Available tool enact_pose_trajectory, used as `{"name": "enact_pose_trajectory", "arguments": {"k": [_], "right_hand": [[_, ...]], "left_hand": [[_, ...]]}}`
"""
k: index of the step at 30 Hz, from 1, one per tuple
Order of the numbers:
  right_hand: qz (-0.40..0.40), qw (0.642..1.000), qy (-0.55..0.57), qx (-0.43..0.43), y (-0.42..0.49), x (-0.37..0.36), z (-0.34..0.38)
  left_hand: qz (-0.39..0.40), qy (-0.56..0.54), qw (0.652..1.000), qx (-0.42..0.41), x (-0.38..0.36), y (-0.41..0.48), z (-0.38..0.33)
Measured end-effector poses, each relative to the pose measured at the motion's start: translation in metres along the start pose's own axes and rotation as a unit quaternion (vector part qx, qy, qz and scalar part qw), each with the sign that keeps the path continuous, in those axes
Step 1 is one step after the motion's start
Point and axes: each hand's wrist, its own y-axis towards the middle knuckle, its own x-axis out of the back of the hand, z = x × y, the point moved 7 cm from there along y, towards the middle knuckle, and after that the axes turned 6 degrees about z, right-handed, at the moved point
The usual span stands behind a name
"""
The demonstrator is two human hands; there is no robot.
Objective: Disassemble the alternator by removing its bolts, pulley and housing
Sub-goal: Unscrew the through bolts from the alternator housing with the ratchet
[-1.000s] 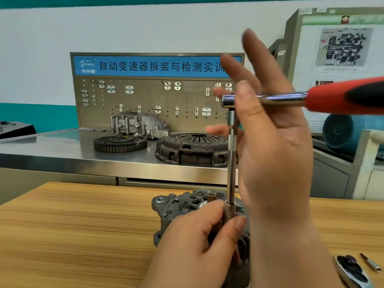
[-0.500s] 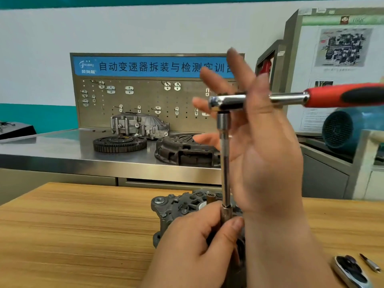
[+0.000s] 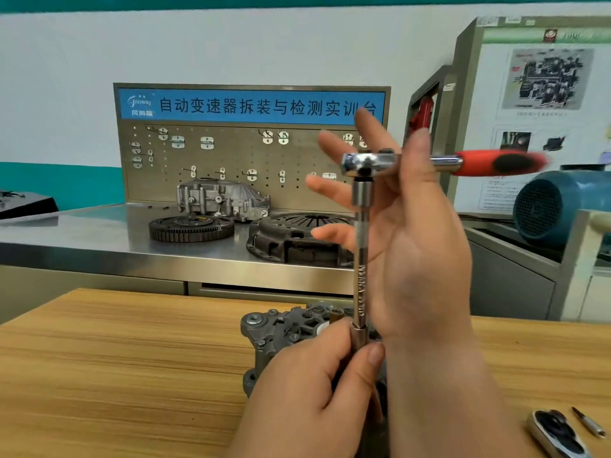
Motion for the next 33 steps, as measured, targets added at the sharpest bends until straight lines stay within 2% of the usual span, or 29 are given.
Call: {"name": "enact_pose_trajectory", "arguments": {"k": [3, 5, 9, 12, 14, 18, 20, 23, 26, 28, 30, 33], "right_hand": [[-0.012, 0.985, -0.111, 0.130, -0.003, -0.004, 0.022], [-0.004, 0.979, -0.126, 0.162, -0.006, -0.008, 0.027], [0.008, 0.999, -0.018, 0.047, 0.000, -0.007, 0.010], [0.010, 0.998, 0.068, -0.017, 0.001, -0.002, -0.001], [0.001, 0.999, 0.051, -0.007, 0.000, 0.000, 0.001], [-0.006, 0.986, -0.086, 0.140, -0.003, -0.006, 0.025], [0.012, 0.979, -0.103, 0.177, -0.005, -0.010, 0.028], [-0.004, 0.995, -0.022, 0.098, -0.001, -0.004, 0.018], [0.026, 0.996, 0.082, 0.006, 0.001, -0.001, 0.003], [0.037, 0.995, 0.085, -0.024, 0.002, -0.002, -0.002], [0.038, 0.999, 0.036, -0.001, 0.001, -0.003, 0.002], [0.021, 0.991, -0.084, 0.102, -0.001, -0.005, 0.021]], "left_hand": [[0.005, -0.009, 1.000, 0.015, -0.001, 0.001, 0.000], [0.002, -0.008, 1.000, 0.017, -0.002, 0.001, 0.000], [-0.012, -0.016, 1.000, 0.003, 0.000, -0.001, 0.002], [-0.009, -0.013, 1.000, -0.012, 0.000, -0.002, 0.000], [-0.006, 0.002, 1.000, -0.019, 0.000, -0.002, -0.002], [-0.003, 0.001, 1.000, -0.005, -0.001, 0.000, -0.001], [0.002, -0.003, 1.000, -0.003, -0.002, 0.001, -0.001], [-0.008, -0.020, 1.000, -0.008, 0.000, 0.000, -0.003], [-0.027, -0.019, 0.999, -0.020, 0.003, -0.002, -0.004], [-0.031, -0.001, 0.999, -0.027, 0.003, -0.002, -0.004], [-0.031, 0.014, 0.999, -0.027, 0.003, -0.002, -0.004], [-0.027, 0.018, 0.999, -0.018, 0.003, -0.001, -0.003]]}}
